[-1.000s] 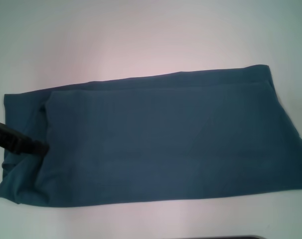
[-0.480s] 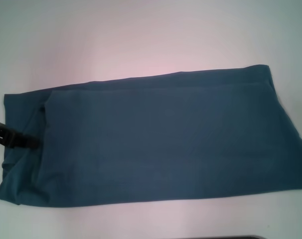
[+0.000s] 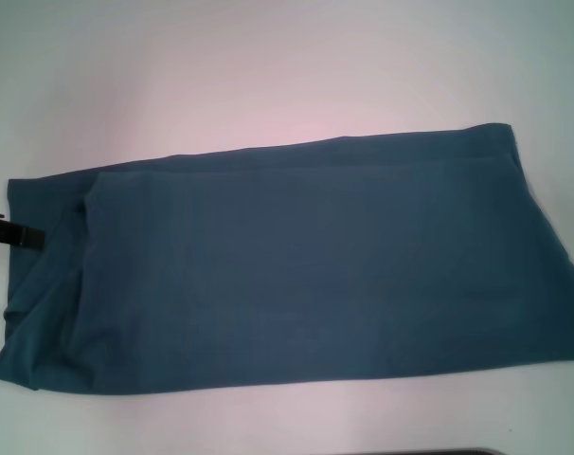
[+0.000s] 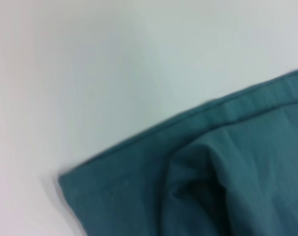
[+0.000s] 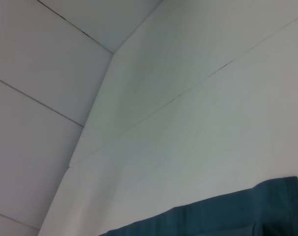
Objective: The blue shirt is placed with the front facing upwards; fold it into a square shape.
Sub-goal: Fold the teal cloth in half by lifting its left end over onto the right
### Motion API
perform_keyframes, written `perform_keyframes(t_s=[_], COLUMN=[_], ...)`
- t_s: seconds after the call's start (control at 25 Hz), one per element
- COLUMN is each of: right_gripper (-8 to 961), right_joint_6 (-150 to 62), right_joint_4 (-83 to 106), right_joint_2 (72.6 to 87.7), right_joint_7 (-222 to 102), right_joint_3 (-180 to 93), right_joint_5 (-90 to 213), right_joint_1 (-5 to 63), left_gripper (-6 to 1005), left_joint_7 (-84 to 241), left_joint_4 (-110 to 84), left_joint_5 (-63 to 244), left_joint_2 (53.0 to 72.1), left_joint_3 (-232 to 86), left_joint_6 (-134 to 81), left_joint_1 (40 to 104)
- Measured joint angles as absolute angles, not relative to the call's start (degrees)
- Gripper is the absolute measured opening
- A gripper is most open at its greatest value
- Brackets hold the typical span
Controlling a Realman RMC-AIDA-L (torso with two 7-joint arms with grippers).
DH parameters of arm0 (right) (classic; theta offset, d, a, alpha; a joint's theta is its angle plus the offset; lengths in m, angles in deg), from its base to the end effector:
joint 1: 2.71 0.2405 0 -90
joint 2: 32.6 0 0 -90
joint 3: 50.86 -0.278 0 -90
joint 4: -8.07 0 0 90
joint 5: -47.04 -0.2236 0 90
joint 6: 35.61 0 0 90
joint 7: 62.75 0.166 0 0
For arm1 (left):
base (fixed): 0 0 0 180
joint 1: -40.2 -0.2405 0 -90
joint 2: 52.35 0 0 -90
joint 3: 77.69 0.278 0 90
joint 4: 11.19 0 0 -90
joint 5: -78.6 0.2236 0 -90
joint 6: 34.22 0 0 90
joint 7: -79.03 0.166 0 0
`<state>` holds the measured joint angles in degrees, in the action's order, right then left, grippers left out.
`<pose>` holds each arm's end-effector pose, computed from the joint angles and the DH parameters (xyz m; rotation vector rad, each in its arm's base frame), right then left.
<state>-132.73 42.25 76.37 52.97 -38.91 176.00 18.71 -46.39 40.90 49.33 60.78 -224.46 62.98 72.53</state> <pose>0.3963 0.2964 0.0778 -2.0657 1.7240 0.8455 -0.3491 0.3472 0.0524 -2.4196 -1.5799 0.0693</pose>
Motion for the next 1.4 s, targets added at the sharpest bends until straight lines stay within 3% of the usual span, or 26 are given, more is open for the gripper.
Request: perform_keyframes(t_s=[0.2, 0.44, 0.64, 1.28, 1.4], right_gripper=[680, 682, 684, 688, 689], right_joint_6=[-132.69, -132.72, -132.73, -132.73, -132.73], right_joint_4=[42.25, 42.25, 42.26, 42.43, 42.46], right_joint_2=[76.32, 76.29, 76.29, 76.21, 76.2], right_joint_7=[52.99, 53.01, 53.17, 53.46, 53.45], right_joint_3=[-38.91, -38.91, -38.91, -38.87, -38.75], right_joint_5=[175.97, 175.97, 175.97, 175.98, 175.98], right_joint_1=[18.9, 18.96, 19.07, 19.18, 19.18], left_gripper=[125, 277, 484, 471, 407], left_joint_7=[-47.25, -47.12, -46.38, -45.44, -45.36], left_joint_4=[40.87, 40.94, 40.84, 40.6, 40.6], left_joint_5=[49.35, 50.19, 50.68, 50.7, 50.61], left_joint_2=[60.29, 60.8, 61.73, 63.08, 62.92], left_joint_3=[-224.11, -222.09, -221.45, -218.6, -218.85], left_joint_6=[64.9, 65.76, 65.93, 66.24, 65.72], left_joint_1=[72.63, 72.0, 71.87, 72.01, 72.24])
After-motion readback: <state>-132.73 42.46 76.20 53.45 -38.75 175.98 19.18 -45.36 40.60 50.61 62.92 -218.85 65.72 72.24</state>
